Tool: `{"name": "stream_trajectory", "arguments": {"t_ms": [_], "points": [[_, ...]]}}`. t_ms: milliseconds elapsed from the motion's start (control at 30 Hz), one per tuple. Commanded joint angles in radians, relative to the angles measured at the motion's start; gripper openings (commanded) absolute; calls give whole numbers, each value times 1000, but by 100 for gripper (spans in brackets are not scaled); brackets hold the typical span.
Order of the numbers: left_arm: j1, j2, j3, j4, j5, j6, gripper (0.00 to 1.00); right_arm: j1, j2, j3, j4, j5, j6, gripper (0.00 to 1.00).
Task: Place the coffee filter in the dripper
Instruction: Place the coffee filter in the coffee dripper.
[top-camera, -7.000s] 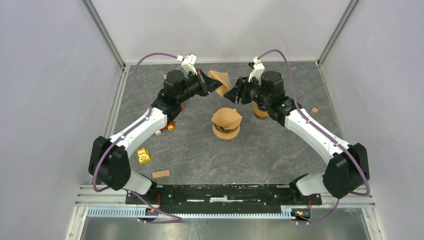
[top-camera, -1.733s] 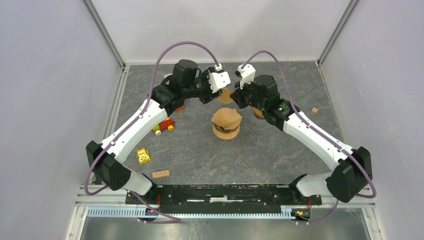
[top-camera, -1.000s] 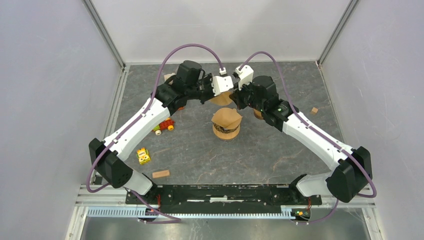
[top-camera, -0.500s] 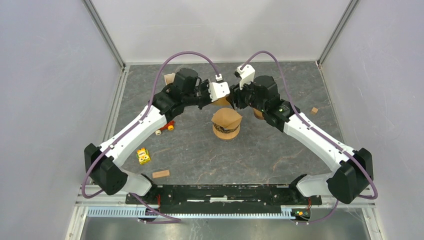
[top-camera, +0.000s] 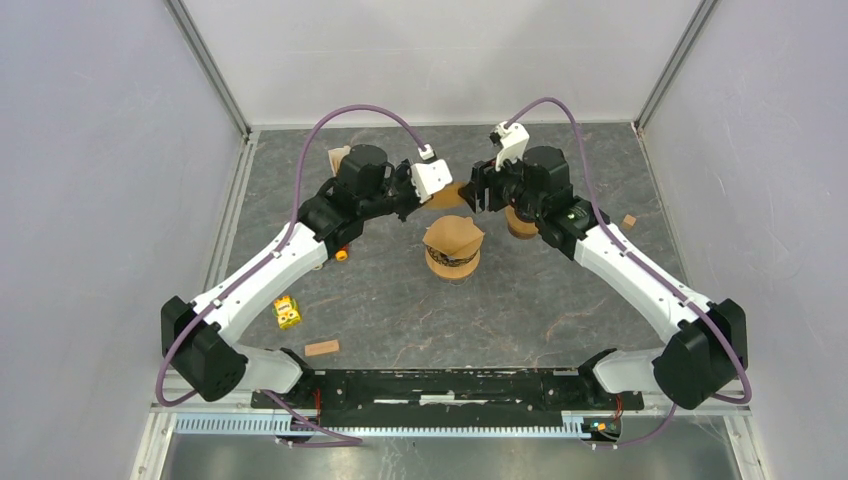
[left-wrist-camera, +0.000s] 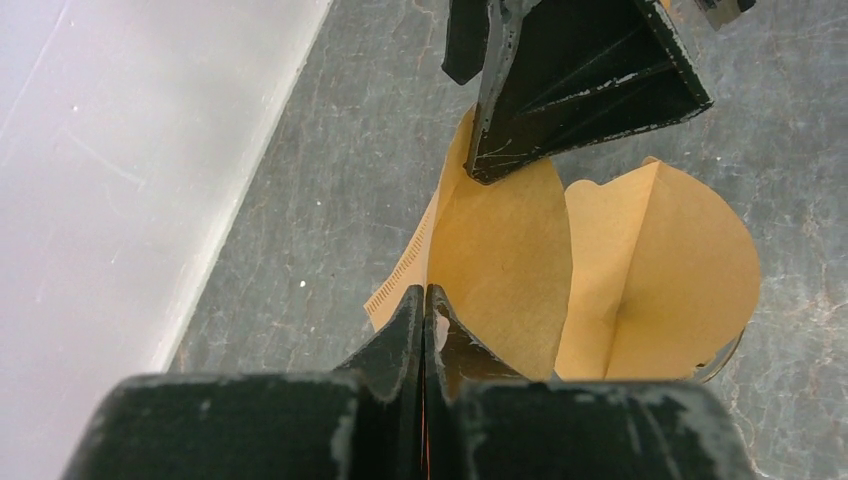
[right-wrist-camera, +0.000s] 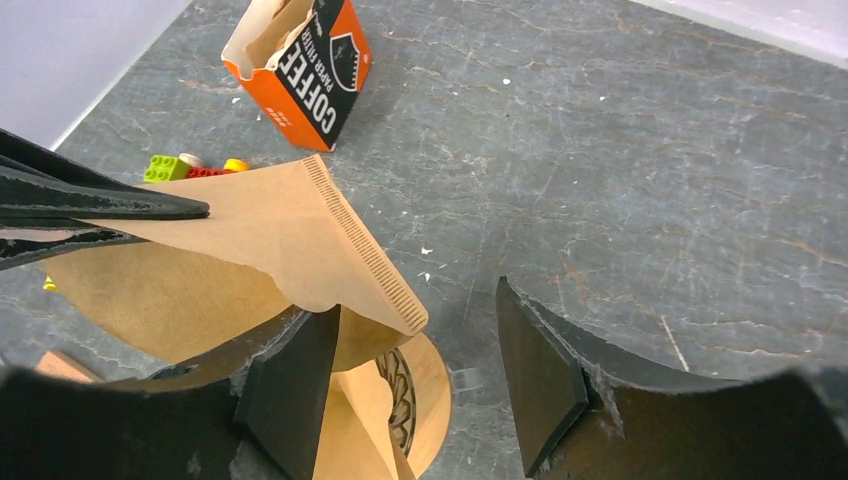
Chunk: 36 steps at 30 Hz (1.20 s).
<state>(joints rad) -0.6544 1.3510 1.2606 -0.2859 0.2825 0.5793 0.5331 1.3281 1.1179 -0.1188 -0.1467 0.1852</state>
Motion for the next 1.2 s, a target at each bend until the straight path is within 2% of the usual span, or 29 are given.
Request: {"name": "stream_trajectory", "arguments": {"t_ms": [0, 400, 633, 767, 1167], "points": [[-5, -45, -25, 100, 20, -85, 2, -18, -22, -25, 78, -84, 71, 64], [-5, -51, -57, 151, 37, -131, 2, -51, -9, -50, 155, -190, 170, 53], [-5, -50, -59, 150, 57, -139, 2, -53, 6, -45, 156, -192, 168, 40], [-5, -48, -58, 152, 62, -143, 2, -54, 12, -44, 153, -192, 165, 36], [-5, -47, -70, 166, 58, -148, 2, -53, 12, -35, 137, -174, 131, 0]]}}
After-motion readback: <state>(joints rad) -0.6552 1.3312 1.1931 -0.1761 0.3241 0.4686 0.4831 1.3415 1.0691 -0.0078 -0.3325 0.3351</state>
